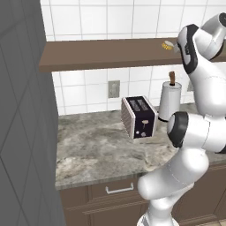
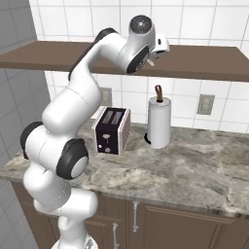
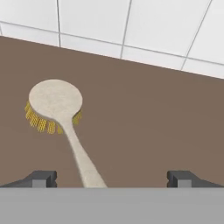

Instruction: Open the cabinet. Pick the dish brush and place it next to the sink. Then close the cabinet.

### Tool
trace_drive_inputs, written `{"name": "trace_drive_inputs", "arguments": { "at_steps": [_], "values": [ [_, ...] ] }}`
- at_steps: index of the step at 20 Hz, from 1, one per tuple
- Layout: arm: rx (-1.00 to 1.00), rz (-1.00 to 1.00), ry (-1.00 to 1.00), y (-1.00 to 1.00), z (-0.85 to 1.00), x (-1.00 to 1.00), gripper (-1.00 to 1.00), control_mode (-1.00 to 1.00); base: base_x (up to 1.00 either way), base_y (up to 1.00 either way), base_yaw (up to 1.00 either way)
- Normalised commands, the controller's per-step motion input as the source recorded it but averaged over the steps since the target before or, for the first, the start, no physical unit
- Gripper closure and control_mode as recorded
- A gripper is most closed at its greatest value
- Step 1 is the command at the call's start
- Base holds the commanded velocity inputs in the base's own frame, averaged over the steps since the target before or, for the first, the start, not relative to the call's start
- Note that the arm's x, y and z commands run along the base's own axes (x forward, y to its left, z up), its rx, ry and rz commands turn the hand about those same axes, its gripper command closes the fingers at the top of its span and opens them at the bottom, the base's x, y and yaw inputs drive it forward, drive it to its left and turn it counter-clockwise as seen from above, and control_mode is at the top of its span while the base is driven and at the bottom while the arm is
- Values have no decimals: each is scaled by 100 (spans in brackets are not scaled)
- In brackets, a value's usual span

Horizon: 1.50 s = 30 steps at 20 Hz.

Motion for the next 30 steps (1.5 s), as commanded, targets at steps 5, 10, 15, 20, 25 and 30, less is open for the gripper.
{"name": "trace_drive_inputs", "arguments": {
  "at_steps": [5,10,15,20,25,30],
  "values": [
    [0,2,8,-8,0,11,-100,-100,0,0,0],
    [0,1,5,-5,-4,0,-100,-100,0,0,0],
    [0,2,2,-4,-16,0,-100,-100,0,0,0],
    [0,1,0,0,-28,0,-100,-100,0,0,0],
    [0,0,0,0,-15,0,-100,-100,0,0,0],
    [0,0,0,0,0,0,100,-100,0,0,0]
  ]
}}
